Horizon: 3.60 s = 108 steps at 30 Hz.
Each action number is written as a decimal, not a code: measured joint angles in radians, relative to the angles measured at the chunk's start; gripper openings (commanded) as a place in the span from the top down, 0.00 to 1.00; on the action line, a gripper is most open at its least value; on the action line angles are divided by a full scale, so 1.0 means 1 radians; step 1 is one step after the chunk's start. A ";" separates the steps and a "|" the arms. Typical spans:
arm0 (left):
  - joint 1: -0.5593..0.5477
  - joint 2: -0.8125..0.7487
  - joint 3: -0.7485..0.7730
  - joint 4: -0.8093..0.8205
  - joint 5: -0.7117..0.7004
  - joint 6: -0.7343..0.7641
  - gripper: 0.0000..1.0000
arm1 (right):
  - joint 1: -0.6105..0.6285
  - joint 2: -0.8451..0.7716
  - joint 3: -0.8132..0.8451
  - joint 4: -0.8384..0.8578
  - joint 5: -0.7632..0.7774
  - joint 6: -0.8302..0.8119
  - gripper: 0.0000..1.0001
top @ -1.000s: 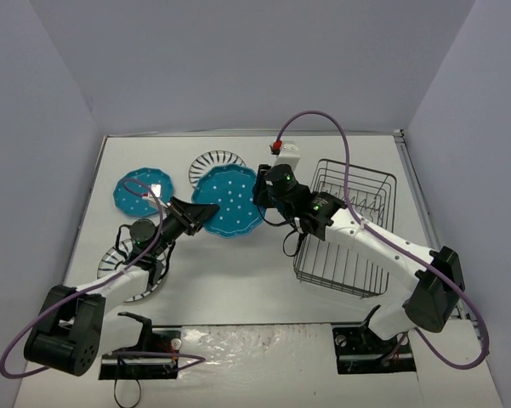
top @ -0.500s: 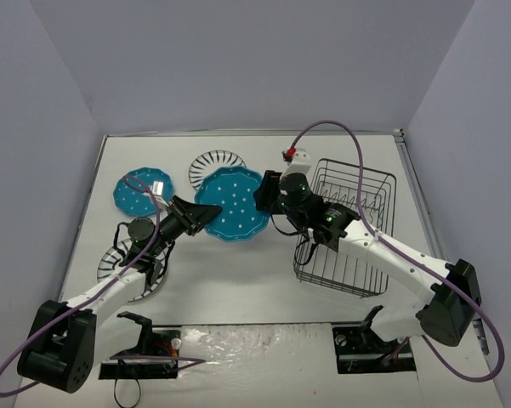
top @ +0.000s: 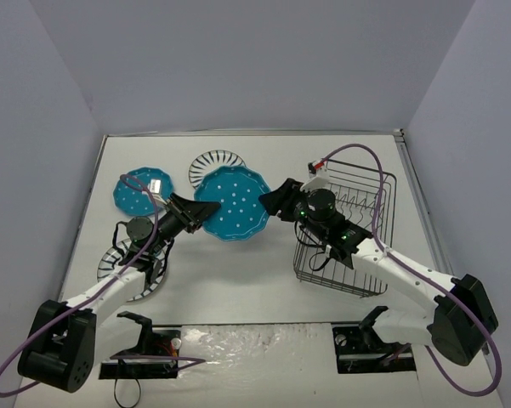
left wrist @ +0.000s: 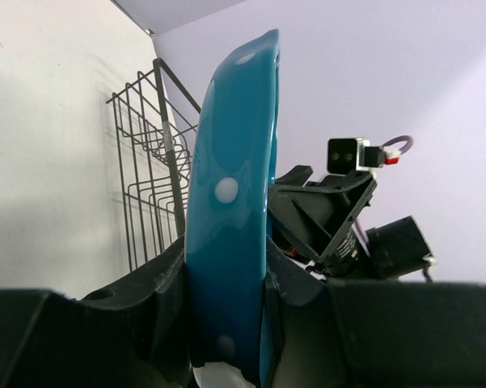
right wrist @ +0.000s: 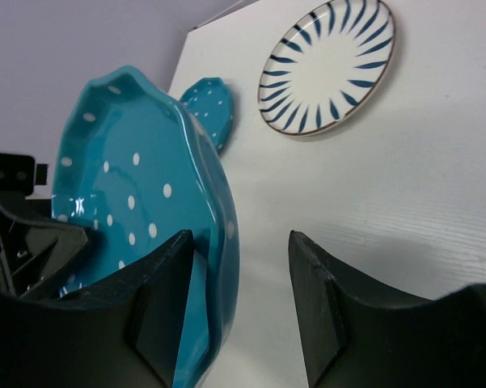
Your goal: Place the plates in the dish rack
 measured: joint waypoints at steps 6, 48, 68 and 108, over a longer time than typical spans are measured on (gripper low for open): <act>0.000 0.045 0.007 0.071 0.000 -0.051 1.00 | -0.012 0.015 -0.098 0.236 -0.114 0.082 0.53; -0.004 -0.207 0.217 -0.433 0.004 0.195 0.34 | 0.001 -0.086 0.012 0.168 -0.199 0.088 1.00; -0.004 -0.207 0.296 -0.567 -0.033 0.314 0.23 | -0.013 -0.111 0.027 -0.121 -0.077 -0.052 1.00; -0.004 -0.278 0.391 -0.949 -0.152 0.507 0.22 | -0.049 -0.276 0.441 -0.954 1.012 -0.348 1.00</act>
